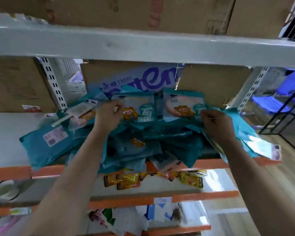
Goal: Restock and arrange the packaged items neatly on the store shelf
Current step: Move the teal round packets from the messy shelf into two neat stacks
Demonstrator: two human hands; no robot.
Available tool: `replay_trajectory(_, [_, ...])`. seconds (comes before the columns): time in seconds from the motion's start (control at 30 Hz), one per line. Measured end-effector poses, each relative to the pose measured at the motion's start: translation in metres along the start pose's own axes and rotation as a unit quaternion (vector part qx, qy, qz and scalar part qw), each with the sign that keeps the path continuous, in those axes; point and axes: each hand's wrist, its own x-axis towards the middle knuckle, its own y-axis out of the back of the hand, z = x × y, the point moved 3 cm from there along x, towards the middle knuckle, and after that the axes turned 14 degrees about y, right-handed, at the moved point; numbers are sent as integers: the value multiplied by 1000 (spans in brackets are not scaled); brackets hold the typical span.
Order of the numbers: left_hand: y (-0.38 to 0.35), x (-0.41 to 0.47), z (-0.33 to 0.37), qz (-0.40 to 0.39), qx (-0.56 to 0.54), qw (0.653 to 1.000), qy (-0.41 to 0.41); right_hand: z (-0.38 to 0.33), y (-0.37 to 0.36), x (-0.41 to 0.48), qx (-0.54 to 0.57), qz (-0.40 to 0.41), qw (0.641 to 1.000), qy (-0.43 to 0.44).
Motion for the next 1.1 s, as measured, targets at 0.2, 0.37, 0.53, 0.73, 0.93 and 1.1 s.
replay_trajectory(0.2, [-23, 30, -8, 18, 171, 984, 37, 46, -24, 39, -57, -112, 990, -63])
replay_trajectory(0.37, [-29, 36, -12, 33, 245, 962, 114, 71, -34, 54, -30, -140, 980, -142])
replay_trajectory(0.53, [-20, 46, -17, -13, 222, 956, 191, 82, -40, 59, 31, -142, 970, -197])
replay_trajectory(0.73, [-12, 50, -21, -82, -7, 964, 253, 89, -38, 58, 202, -116, 934, -270])
replay_trajectory(0.93, [-10, 44, -22, -54, -83, 954, 282, 83, -39, 49, 265, -46, 932, -245])
replay_trajectory(1.1, [3, 24, -27, 25, -130, 957, 259, 74, -40, 43, 314, 2, 923, -223])
